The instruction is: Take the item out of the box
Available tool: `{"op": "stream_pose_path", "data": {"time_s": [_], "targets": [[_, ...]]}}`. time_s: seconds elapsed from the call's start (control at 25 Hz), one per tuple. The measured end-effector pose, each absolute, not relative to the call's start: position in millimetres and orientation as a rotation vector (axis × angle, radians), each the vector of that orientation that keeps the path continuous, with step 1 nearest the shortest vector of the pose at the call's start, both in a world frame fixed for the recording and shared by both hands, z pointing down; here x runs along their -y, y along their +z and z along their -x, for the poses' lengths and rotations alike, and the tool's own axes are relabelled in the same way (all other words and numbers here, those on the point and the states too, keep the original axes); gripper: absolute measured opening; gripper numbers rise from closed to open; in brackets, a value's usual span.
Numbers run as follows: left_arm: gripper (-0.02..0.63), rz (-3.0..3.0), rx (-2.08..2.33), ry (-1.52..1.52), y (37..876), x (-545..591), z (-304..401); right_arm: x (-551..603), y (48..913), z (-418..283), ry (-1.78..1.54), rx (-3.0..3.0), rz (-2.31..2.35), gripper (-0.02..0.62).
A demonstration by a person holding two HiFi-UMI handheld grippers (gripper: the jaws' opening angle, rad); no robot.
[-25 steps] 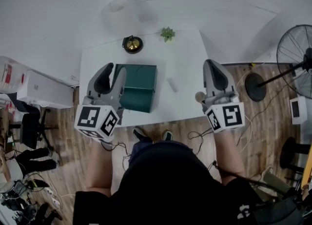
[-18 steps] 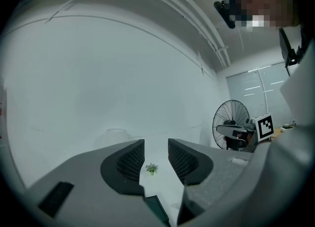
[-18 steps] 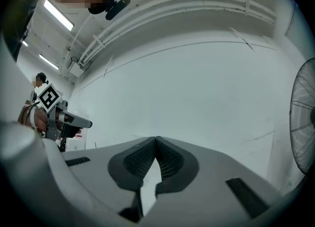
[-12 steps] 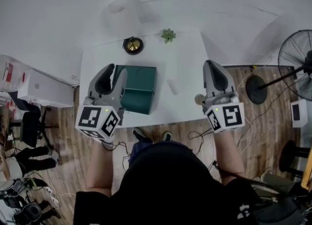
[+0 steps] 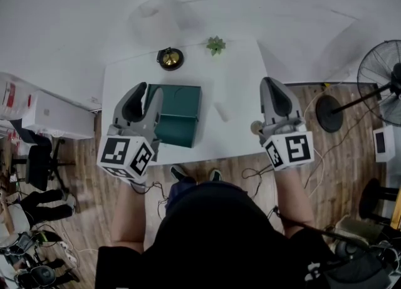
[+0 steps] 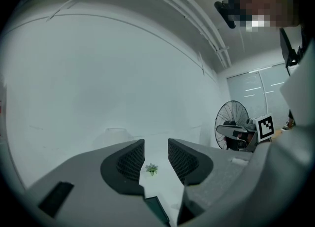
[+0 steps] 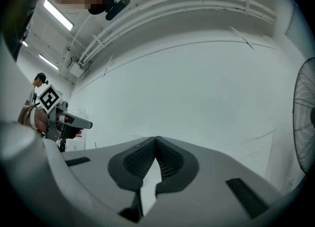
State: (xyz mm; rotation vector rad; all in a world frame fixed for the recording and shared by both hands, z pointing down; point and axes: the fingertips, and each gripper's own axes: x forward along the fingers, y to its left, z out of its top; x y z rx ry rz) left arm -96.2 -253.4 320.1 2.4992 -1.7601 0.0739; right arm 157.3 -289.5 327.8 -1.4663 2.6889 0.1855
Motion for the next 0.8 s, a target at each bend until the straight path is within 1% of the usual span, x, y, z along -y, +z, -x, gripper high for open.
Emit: {"op": "stream_pose_path", "data": {"time_s": [0.8], "targets": [[0.147, -2.488, 1.745, 0.087, 330.2, 270.7, 99.8, 306.1, 332.8, -154.2, 0.176, -2.69, 1.483, 0.005]]}}
